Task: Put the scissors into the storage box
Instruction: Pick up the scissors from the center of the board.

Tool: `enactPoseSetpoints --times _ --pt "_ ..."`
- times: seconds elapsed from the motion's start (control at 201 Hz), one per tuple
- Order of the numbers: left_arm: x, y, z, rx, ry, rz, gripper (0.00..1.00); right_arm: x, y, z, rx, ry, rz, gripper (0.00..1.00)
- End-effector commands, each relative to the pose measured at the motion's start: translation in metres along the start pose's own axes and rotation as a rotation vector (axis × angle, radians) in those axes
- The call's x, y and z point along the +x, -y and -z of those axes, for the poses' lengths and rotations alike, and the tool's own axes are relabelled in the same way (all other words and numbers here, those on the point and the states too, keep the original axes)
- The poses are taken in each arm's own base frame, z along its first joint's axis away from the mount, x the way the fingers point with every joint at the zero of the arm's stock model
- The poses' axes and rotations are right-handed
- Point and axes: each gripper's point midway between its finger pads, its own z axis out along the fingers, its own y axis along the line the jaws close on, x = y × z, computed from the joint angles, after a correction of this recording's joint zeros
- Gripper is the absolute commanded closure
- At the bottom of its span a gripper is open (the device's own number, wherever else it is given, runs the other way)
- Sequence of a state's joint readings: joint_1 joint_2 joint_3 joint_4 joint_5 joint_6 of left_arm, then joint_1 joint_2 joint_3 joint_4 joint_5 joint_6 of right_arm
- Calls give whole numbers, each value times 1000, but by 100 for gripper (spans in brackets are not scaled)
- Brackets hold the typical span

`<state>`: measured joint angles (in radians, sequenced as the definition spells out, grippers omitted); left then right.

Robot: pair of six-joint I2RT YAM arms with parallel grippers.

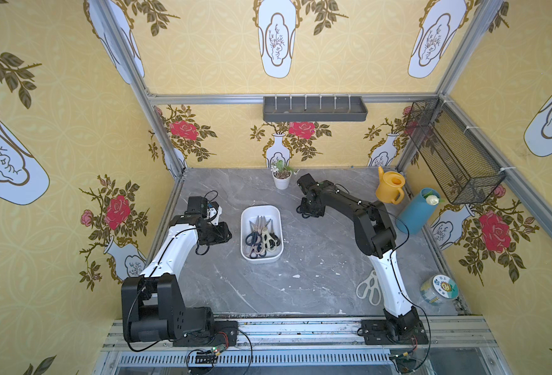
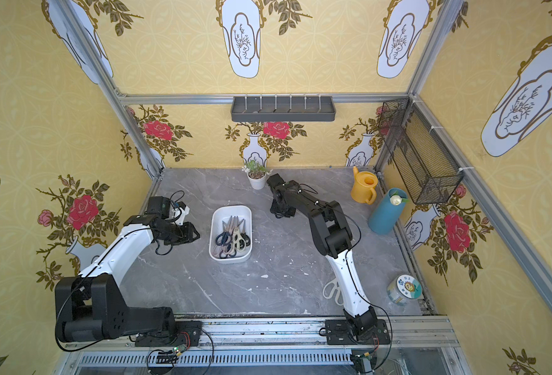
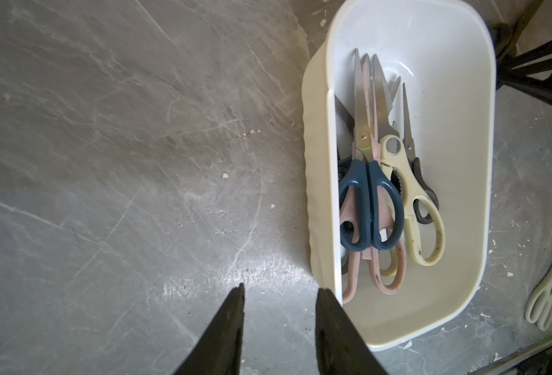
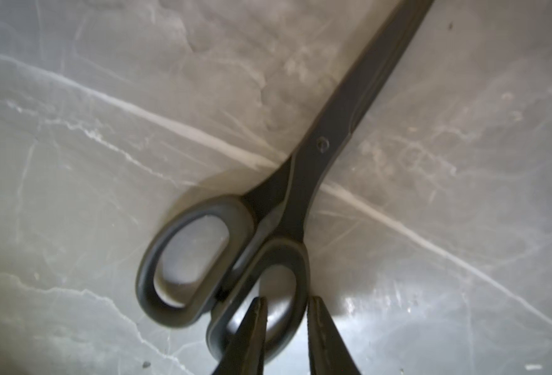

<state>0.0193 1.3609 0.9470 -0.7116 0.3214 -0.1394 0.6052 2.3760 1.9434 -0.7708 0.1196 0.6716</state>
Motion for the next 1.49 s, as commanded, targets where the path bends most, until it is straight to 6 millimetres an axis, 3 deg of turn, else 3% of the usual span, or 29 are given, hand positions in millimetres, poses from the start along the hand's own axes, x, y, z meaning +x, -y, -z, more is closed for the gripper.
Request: enactPoseSetpoints --times 0.0,0.154,0.284,0.413,0.642,0.931,1.036,1.235,1.374,1.484 --pt "0 -1 0 -3 0 -7 58 21 21 -19 108 -89 18 77" --pt "0 0 2 -2 6 -11 58 35 28 -29 151 -126 35 82" --pt "1 0 3 -3 12 -15 58 34 27 -23 149 -119 43 95" --pt "1 0 3 -2 14 -16 58 21 22 -2 126 -78 49 100" --pt "0 2 3 5 21 -16 58 4 13 47 56 -3 54 100" --pt "-1 2 4 8 24 -16 58 24 -11 96 -52 31 134 100" --pt "0 2 3 7 21 -14 58 36 -35 114 -153 40 182 100" --pt "0 2 2 10 18 -11 58 74 -110 146 -310 35 348 100" --pt "-1 2 2 10 20 -12 58 110 -148 143 -327 -3 463 100" --pt "-2 2 3 6 21 -12 58 129 -159 131 -303 -37 529 100"
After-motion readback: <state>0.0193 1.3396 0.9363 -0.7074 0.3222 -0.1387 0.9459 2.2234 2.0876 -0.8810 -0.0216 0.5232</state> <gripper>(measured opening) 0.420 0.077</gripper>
